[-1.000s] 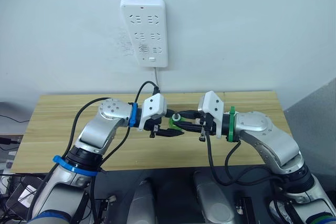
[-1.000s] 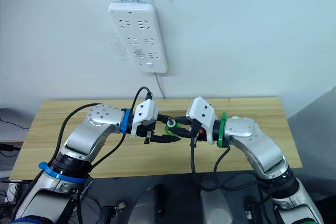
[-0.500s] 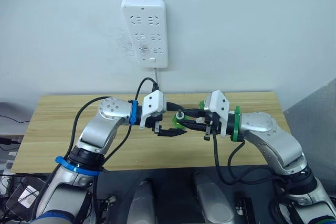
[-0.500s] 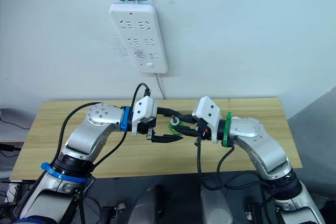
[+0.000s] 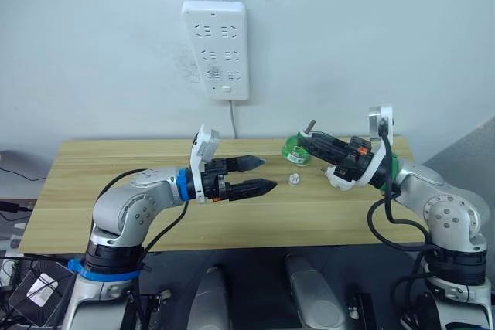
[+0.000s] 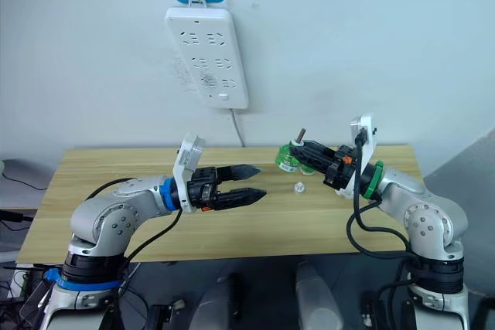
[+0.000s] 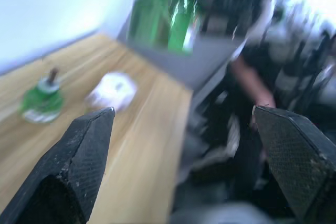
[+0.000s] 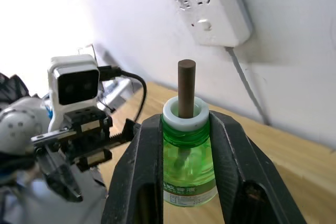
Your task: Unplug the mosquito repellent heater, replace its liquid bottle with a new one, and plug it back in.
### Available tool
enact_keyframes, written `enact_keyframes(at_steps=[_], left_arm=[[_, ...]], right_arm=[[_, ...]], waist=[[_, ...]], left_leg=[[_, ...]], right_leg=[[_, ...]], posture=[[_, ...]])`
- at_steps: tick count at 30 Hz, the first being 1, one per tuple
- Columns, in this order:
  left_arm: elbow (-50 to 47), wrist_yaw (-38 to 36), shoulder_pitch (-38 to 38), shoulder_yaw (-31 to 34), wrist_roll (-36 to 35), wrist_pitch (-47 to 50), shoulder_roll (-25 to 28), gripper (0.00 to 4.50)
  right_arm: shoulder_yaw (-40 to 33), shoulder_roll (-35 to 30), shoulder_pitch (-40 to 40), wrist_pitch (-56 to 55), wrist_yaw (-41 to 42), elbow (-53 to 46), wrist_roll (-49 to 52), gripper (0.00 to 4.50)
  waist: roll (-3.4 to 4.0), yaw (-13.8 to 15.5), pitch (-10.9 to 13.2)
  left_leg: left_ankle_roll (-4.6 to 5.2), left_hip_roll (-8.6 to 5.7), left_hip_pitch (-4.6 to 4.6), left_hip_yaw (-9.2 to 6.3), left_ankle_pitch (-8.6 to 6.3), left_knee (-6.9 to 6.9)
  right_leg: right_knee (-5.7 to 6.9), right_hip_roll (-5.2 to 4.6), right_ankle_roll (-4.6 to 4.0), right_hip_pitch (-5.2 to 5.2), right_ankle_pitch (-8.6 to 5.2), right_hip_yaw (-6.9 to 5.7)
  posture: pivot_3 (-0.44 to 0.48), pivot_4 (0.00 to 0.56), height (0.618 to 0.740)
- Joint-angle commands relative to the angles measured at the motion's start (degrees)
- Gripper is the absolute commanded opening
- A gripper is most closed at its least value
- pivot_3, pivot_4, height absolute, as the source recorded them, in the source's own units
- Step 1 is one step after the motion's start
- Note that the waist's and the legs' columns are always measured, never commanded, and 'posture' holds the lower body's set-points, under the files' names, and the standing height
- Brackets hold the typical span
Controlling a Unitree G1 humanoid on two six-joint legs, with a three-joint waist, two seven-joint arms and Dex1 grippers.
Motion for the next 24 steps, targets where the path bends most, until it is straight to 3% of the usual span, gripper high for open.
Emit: enact_keyframes(at_steps=[1,10,24], left_arm=[[-3.73,11.62,-0.31,5.0,-10.35,6.36,-5.67,4.5],[-3.66,35.28,0.6,8.22,-29.12,7.39,-19.23,4.5],[-0.62,49.35,-0.28,3.41,-45.66,0.35,-22.96,4.5]], right_arm=[[-4.93,3.12,-0.53,2.03,-9.85,-0.14,12.71,0.86],[-4.18,3.13,-0.03,-0.31,-25.74,0.53,31.97,0.86],[-0.36,-0.5,1.36,-5.97,-30.67,0.12,41.48,0.86]], waist=[[-0.02,-0.02,-0.36],[0.05,0.07,-1.17],[0.19,0.06,-1.71]], left_leg=[[0.0,0.0,0.0,0.01,0.0,0.0],[0.01,-0.04,0.0,0.02,-0.01,0.03],[0.02,-0.04,0.01,0.08,-0.01,0.02]], right_leg=[[-0.01,0.0,0.0,0.0,0.0,0.0],[-0.05,0.0,0.01,0.06,0.0,0.02],[-0.12,0.04,0.02,0.08,-0.02,0.08]], posture=[[-0.255,0.229,0.74],[-0.25,0.22,0.74],[-0.254,0.213,0.74]])
